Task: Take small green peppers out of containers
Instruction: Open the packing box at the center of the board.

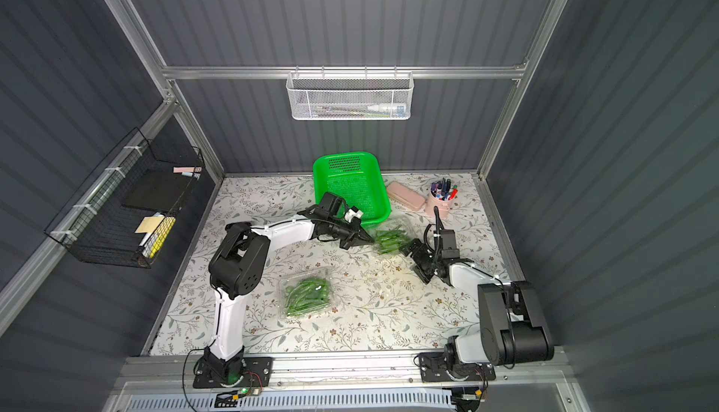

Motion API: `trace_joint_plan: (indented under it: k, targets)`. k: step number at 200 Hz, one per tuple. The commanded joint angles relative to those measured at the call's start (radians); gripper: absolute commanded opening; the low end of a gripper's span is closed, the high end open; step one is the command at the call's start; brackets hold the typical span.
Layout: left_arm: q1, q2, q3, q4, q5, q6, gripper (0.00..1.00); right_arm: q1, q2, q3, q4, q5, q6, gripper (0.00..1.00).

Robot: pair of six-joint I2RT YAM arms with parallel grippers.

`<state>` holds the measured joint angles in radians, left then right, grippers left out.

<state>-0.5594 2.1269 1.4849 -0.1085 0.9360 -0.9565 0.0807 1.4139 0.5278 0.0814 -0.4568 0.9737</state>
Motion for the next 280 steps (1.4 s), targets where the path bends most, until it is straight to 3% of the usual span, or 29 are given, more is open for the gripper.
trace_joint_plan:
  k: [1, 89, 121, 166, 208, 280]
  targets:
    - [-0.01, -0.035, -0.019, -0.004, 0.004, -0.034, 0.0, -0.004, 0.021, -0.02, 0.057, 0.011, 0.068, 0.94]
    - [-0.023, -0.046, -0.037, 0.093, 0.033, -0.119, 0.0, -0.002, 0.076, -0.044, 0.183, 0.075, 0.255, 0.9]
    - [-0.024, -0.054, -0.077, 0.098, 0.032, -0.12, 0.0, -0.002, 0.054, -0.046, 0.193, 0.125, 0.286, 0.79]
    - [-0.025, -0.063, -0.087, 0.104, 0.029, -0.12, 0.0, -0.002, 0.1, -0.049, 0.264, 0.115, 0.326, 0.47]
    - [-0.023, -0.073, -0.091, 0.128, 0.035, -0.141, 0.0, -0.001, 0.13, -0.04, 0.268, 0.098, 0.332, 0.3]
    - [-0.007, -0.054, -0.113, 0.363, 0.041, -0.322, 0.0, -0.001, 0.039, 0.003, -0.009, 0.184, 0.191, 0.24]
